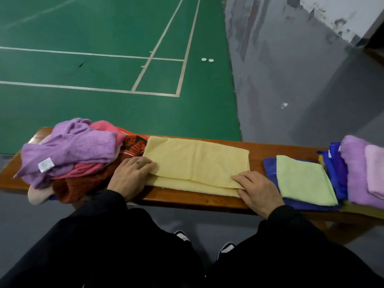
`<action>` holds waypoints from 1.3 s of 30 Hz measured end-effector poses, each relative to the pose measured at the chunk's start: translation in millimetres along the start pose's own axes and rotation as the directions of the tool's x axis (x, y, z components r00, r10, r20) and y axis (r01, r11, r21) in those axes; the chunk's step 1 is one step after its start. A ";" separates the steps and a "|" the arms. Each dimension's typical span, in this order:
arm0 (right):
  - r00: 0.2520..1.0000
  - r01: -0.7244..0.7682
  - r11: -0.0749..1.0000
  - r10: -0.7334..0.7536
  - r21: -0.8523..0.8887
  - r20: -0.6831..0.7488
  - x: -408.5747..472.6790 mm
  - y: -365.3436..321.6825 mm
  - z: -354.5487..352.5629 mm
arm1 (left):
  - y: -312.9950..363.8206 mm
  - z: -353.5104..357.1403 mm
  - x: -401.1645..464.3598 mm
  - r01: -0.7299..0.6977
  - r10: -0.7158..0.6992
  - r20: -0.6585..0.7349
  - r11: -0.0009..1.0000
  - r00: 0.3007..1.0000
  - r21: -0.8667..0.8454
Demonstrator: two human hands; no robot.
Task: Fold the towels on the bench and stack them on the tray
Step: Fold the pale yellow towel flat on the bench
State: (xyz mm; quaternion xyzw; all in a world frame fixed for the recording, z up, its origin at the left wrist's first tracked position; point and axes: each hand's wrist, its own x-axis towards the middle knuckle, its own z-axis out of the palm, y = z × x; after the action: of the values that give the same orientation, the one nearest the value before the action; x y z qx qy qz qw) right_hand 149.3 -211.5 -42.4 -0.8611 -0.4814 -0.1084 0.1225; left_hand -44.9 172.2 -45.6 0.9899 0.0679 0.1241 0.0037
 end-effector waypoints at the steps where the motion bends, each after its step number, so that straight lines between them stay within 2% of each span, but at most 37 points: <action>1: 0.999 -0.033 0.999 0.033 -0.006 0.008 3.5 -1.4 0.0 | 0.7 -0.3 1.3 -0.018 0.018 -0.007 1.000 1.000 0.005; 6: 0.991 -0.131 0.991 0.131 -0.015 0.025 17.8 -7.5 -6.9 | 5.8 -10.5 5.1 0.093 -0.098 -0.051 0.992 0.994 -0.080; 9: 0.984 -0.170 0.983 0.164 0.074 0.075 18.3 -8.7 -9.0 | 11.7 -17.8 7.7 0.101 -0.114 -0.111 0.988 0.987 -0.120; 13: 0.925 -0.379 0.898 0.369 0.222 0.089 26.5 -9.4 -9.6 | 10.9 -17.4 12.8 0.097 -0.107 -0.084 0.988 0.991 -0.120; 15: 0.947 -0.321 0.937 0.316 0.136 0.057 26.4 -6.9 -10.3 | 8.5 -14.0 13.2 0.068 -0.069 -0.002 0.995 0.998 -0.076; 17: 0.984 -0.167 0.985 0.164 0.032 0.073 19.7 -3.7 -8.6 | 7.4 -10.3 11.4 0.040 -0.039 0.054 0.999 0.998 -0.020; 20: 0.992 -0.037 0.999 0.040 -0.020 0.120 9.8 -1.0 -9.6 | 9.2 -8.9 8.6 0.035 -0.035 0.058 0.999 0.998 0.011; 25: 0.994 -0.034 0.999 0.035 -0.013 0.104 12.9 -2.4 -18.0 | 11.1 -9.3 8.0 0.074 -0.074 0.044 0.997 0.996 0.004; 27: 0.992 0.036 0.999 -0.035 -0.007 0.125 15.3 -2.0 -17.4 | 12.0 -9.0 7.5 0.062 -0.062 0.035 0.998 0.997 0.009; 30: 0.973 0.116 0.993 -0.121 0.036 0.197 15.5 0.8 -18.0 | 12.6 -9.5 5.4 0.024 -0.024 0.004 0.999 1.000 0.022; 35: 0.910 0.117 0.993 -0.107 -0.001 0.400 35.2 0.0 -33.6 | 7.4 -4.7 3.4 0.067 -0.066 0.024 0.997 0.998 -0.024; 39: 0.886 0.098 0.995 -0.074 -0.029 0.457 39.7 -2.5 -37.1 | 9.4 -3.7 3.7 0.108 -0.108 0.019 0.993 0.994 -0.040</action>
State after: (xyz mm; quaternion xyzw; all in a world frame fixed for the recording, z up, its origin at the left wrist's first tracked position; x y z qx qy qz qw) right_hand 165.0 -190.1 5.0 -0.8432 -0.5313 0.0787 -0.0206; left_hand -41.0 163.4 -40.9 0.9855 0.1187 0.1169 0.0312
